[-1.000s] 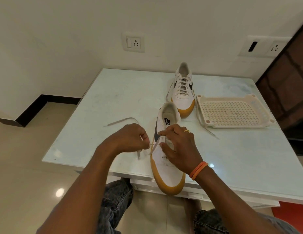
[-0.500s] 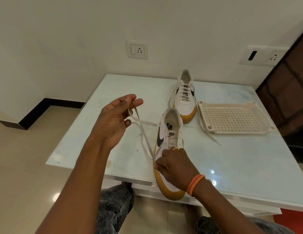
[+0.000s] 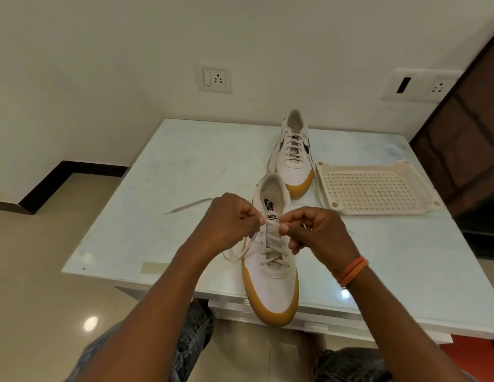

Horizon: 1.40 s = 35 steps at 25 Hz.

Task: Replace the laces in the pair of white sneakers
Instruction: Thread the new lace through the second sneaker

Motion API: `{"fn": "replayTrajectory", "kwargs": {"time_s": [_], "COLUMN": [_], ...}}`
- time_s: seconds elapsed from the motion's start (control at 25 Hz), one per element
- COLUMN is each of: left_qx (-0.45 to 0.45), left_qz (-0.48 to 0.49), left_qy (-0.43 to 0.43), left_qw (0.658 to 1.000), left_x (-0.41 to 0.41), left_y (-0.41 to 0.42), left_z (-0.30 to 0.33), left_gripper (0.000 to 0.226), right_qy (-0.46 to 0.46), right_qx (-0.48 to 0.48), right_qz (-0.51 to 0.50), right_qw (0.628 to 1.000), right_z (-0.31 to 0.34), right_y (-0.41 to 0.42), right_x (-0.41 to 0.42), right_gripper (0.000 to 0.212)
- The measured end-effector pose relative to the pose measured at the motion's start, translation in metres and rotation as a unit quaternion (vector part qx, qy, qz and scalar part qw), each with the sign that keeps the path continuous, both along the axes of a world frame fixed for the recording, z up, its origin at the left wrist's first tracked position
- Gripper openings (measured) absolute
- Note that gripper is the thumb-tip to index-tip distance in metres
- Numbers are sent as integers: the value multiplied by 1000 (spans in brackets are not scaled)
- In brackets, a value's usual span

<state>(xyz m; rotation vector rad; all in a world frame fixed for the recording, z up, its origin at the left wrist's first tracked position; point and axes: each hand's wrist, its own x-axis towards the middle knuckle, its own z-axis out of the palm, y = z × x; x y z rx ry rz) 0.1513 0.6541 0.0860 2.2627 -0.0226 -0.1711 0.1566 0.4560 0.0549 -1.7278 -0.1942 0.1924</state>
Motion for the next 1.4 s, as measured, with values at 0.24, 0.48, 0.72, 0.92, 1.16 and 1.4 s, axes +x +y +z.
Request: {"fn": "replayTrajectory", "kwargs": {"time_s": [0.24, 0.48, 0.72, 0.92, 1.16, 1.4], "left_qx": [76, 175, 229, 227, -98, -13], "left_qz": [-23, -83, -73, -79, -56, 17], "left_qy": [50, 108, 122, 38, 72, 33], "left_qw": [996, 975, 963, 970, 991, 999], "left_x": [3, 4, 10, 6, 5, 13], "left_y": [11, 14, 21, 9, -33, -29], "left_z": [-3, -14, -17, -16, -9, -25], "left_gripper": [22, 19, 13, 16, 17, 14], "right_qy": [122, 49, 80, 93, 103, 98], "right_qx": [95, -15, -6, -38, 9, -27], "right_qz": [35, 7, 1, 32, 47, -7], "right_qw": [987, 999, 997, 994, 994, 995], "right_z": [5, -2, -9, -7, 1, -2], "right_y": [-34, -28, -25, -19, -17, -21], "right_x": [8, 11, 14, 13, 11, 17], "right_gripper": [26, 10, 10, 12, 20, 20]}}
